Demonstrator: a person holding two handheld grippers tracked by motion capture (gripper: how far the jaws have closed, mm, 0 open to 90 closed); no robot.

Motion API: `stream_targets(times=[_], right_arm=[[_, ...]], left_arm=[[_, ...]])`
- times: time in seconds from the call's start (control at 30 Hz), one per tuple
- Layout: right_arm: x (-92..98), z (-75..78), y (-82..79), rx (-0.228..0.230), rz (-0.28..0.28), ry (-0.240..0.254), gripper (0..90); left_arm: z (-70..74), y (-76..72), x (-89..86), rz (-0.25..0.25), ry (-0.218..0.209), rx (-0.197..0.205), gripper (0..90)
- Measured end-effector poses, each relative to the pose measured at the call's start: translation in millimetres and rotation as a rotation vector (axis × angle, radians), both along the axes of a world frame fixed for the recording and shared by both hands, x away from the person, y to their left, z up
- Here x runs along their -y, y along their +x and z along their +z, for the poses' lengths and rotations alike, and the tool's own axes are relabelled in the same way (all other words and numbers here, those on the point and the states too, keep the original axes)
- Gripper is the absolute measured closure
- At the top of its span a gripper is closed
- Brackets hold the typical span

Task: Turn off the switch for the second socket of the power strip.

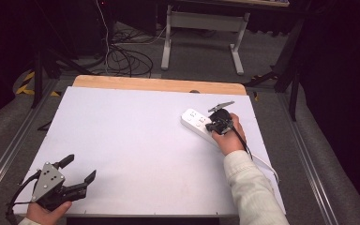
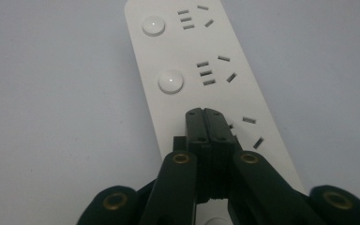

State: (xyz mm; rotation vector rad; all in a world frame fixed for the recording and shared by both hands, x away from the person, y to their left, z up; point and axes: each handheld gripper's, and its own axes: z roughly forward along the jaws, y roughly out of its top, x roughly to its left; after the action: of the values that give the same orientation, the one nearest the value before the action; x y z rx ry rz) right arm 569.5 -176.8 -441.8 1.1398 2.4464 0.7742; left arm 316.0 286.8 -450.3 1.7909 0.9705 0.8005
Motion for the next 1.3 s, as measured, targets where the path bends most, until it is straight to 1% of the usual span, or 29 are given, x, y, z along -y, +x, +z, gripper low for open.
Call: stream_targets(times=[0.1, 0.2, 0.27, 0.33, 0.63, 0.73, 0.9, 1.03, 1.13, 1.23, 1.3], right_arm=[[-2.3, -0.2, -1.3, -0.004, 0.008, 0.001, 90.0], [-5.5, -0.1, -2.6, 0.002, 0.008, -0.017, 90.0], [-5.4, -0.2, -2.6, 0.001, 0.002, -0.013, 90.0], [-3.6, -0.6, -2.1, -0.008, -0.014, 0.007, 90.0], [-2.9, -1.0, -2.3, -0.016, -0.027, 0.021, 90.0], [-3.0, -1.2, -2.4, -0.015, -0.031, 0.023, 90.0], [-6.2, -1.3, -4.3, -0.001, -0.037, 0.0, 90.0], [-6.4, -1.5, -4.6, -0.003, -0.052, 0.006, 90.0], [-7.1, -1.8, -4.9, 0.0, -0.053, 0.001, 90.0], [-6.2, -3.2, -4.6, -0.005, -0.065, 0.018, 90.0], [-6.9, -3.2, -4.8, -0.002, -0.064, 0.012, 90.0]], left_arm=[[-0.1, 0.1, -0.1, 0.001, 0.0, 0.0, 16.4], [-0.1, 0.1, 0.1, 0.001, 0.002, 0.002, 16.4], [0.0, -0.1, 0.1, 0.0, 0.003, 0.002, 16.4], [0.0, -0.3, 0.0, 0.0, 0.001, 0.001, 16.4], [0.0, -0.3, 0.2, 0.0, 0.002, 0.005, 16.4], [0.0, -0.4, 0.1, 0.001, 0.002, 0.004, 16.4], [0.2, -0.6, -0.1, 0.002, 0.003, 0.004, 16.4], [0.1, -0.5, 0.2, 0.002, 0.0, 0.004, 16.4], [0.0, -0.6, 0.2, 0.001, -0.003, 0.001, 16.4], [0.0, -0.4, 0.0, -0.001, 0.002, 0.002, 16.4], [0.1, -0.6, 0.1, 0.0, 0.002, 0.002, 16.4]])
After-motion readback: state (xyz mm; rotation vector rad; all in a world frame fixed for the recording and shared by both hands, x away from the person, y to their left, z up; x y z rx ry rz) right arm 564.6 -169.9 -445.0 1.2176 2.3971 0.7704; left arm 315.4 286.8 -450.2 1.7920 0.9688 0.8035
